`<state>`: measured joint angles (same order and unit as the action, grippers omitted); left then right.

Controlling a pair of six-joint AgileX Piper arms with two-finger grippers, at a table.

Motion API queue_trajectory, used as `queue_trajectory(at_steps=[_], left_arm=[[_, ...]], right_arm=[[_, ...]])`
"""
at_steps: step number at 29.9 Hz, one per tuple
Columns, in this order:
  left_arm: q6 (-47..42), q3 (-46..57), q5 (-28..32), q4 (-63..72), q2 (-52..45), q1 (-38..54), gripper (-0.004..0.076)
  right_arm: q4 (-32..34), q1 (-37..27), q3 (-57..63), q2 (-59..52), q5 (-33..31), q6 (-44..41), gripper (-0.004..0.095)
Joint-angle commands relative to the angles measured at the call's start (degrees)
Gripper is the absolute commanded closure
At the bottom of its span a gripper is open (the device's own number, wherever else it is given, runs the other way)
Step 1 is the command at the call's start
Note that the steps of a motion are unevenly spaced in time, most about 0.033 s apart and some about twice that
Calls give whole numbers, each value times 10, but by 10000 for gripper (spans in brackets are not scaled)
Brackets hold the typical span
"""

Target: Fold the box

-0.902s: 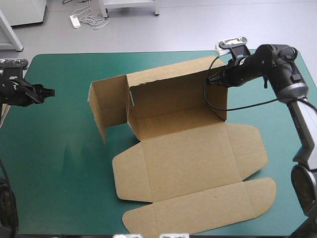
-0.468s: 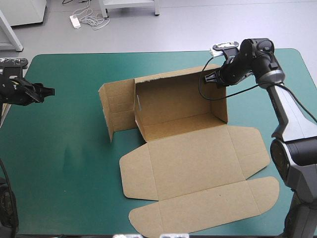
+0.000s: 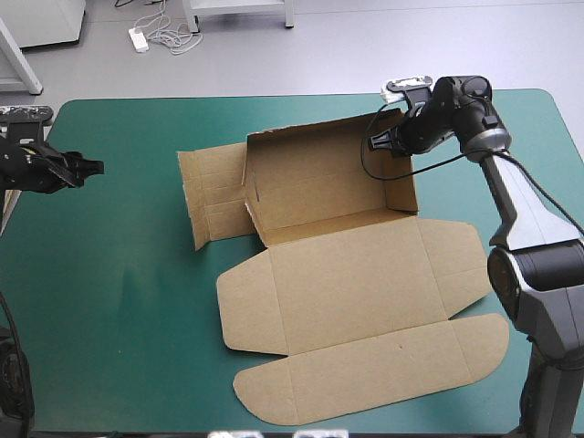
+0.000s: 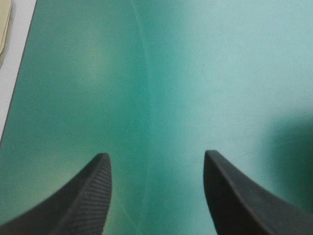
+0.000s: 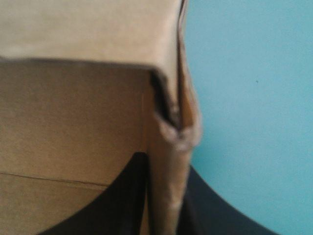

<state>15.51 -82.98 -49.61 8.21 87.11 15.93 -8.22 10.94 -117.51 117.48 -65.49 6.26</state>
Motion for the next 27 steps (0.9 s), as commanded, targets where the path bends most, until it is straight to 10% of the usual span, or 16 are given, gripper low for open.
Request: queue_trajectory(at_steps=[1,6,27], left_arm=[[3,-15,29,14,-20,1,321],[3,-15,25,14,-20,1,321],[32,-15,6,62,-20,1,322]], right_arm=[[0,-3,-23,-25,19,7,533],[5,-3,-52,-25,44,7,269],[2,-2,-9,-182,-59,1,271]])
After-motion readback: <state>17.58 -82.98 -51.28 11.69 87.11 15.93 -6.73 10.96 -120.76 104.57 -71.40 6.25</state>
